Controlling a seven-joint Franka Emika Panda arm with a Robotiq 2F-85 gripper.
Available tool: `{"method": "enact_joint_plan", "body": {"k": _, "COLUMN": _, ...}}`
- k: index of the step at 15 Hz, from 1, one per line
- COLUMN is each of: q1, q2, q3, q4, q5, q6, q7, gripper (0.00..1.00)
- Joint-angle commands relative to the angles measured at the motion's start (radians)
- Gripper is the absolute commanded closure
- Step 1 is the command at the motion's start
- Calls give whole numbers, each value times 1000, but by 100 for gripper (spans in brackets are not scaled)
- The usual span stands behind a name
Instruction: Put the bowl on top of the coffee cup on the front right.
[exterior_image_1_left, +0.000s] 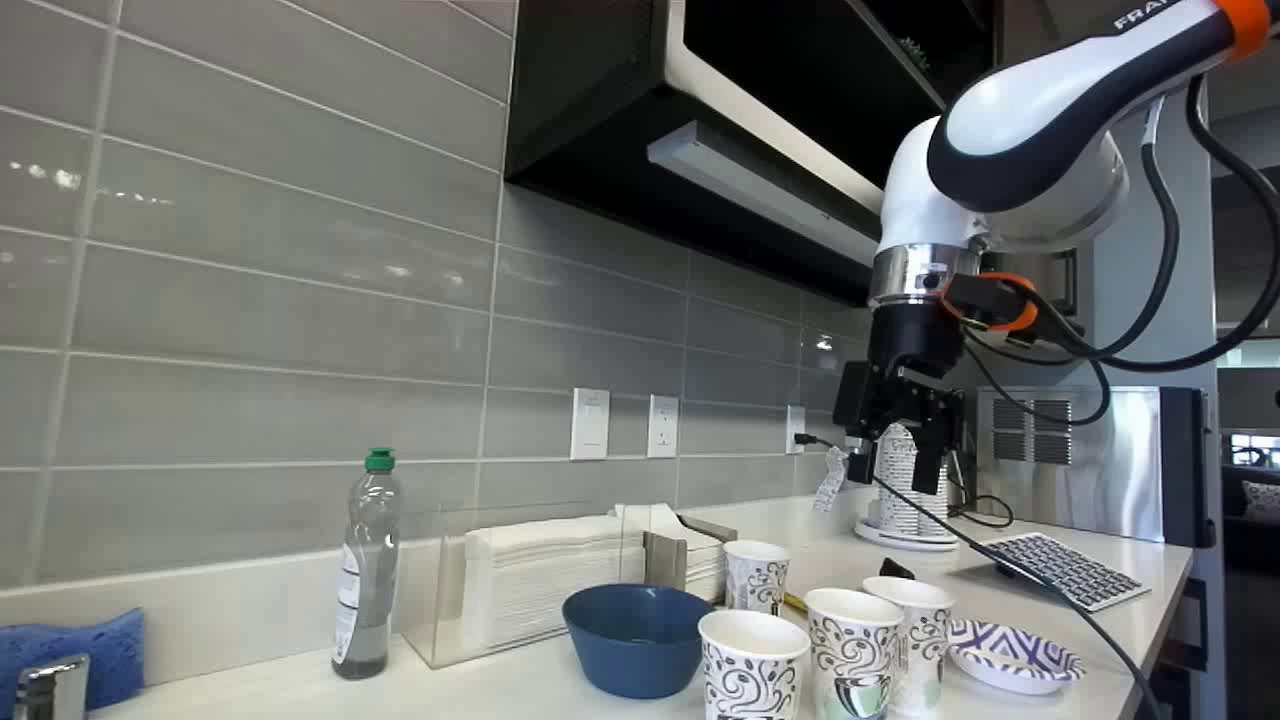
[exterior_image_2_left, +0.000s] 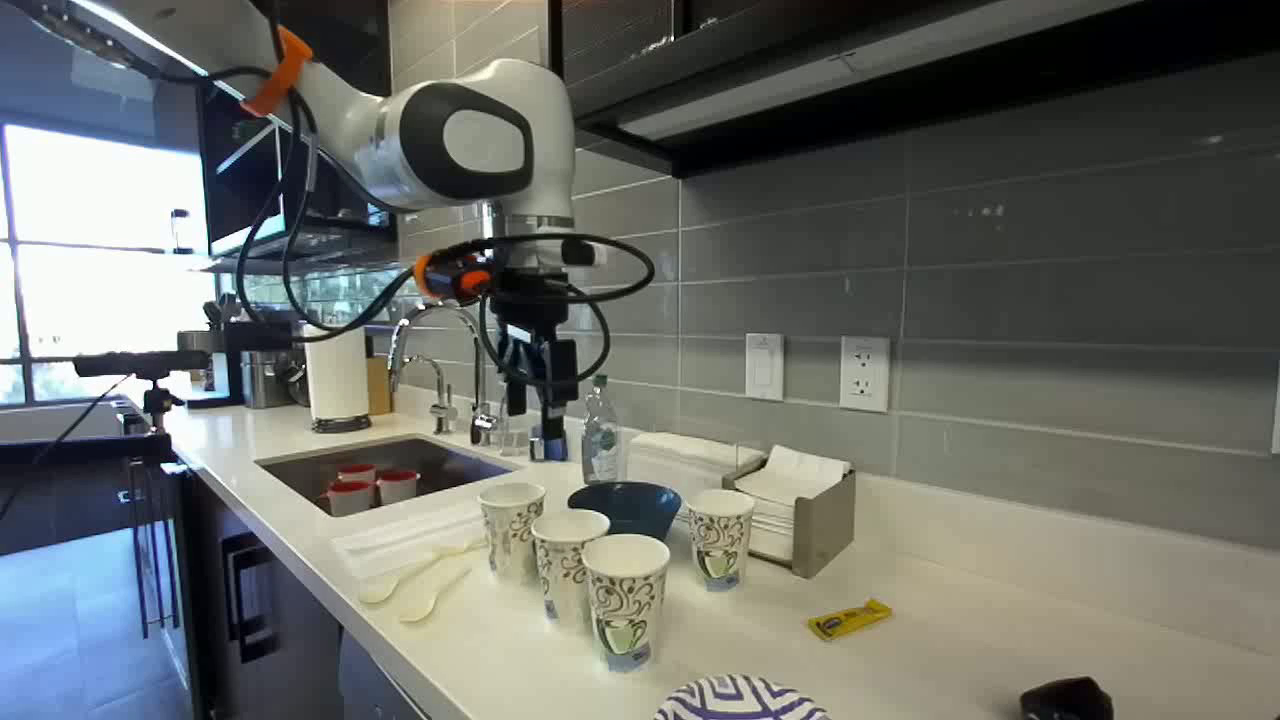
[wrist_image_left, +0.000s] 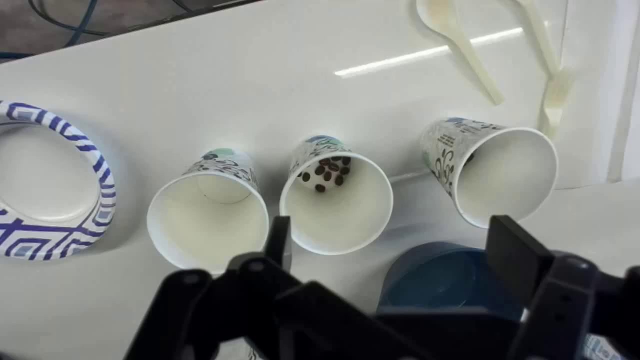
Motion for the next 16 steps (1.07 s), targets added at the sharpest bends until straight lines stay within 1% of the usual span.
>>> {"method": "enact_joint_plan", "body": {"k": 1, "q1": -10, "q2": 0, "q3": 8, "q4": 2, "q5": 4, "q6": -3, "q7": -3, "gripper": 0}}
{"method": "enact_joint_plan", "body": {"k": 9, "q1": -10, "q2": 0, "q3": 8, "q4": 2, "q5": 4, "q6": -3, "q7": -3, "gripper": 0}}
{"method": "enact_joint_plan", "body": {"k": 10, "q1": -36, "q2": 5, "q3": 2, "q4": 1, "q5": -21, "q6": 14, "q7": 25, "gripper": 0}}
{"method": "enact_joint_plan", "body": {"k": 12, "q1": -69, "q2": 5, "q3": -21, "q4": 0, "q5": -33, "q6": 8, "q7": 34, "gripper": 0}}
{"method": "enact_joint_plan", "body": {"k": 16, "q1": -162, "q2": 20, "q3": -56, "q4": 12, "q5": -93, "q6": 15, "q7": 76, "gripper": 0}}
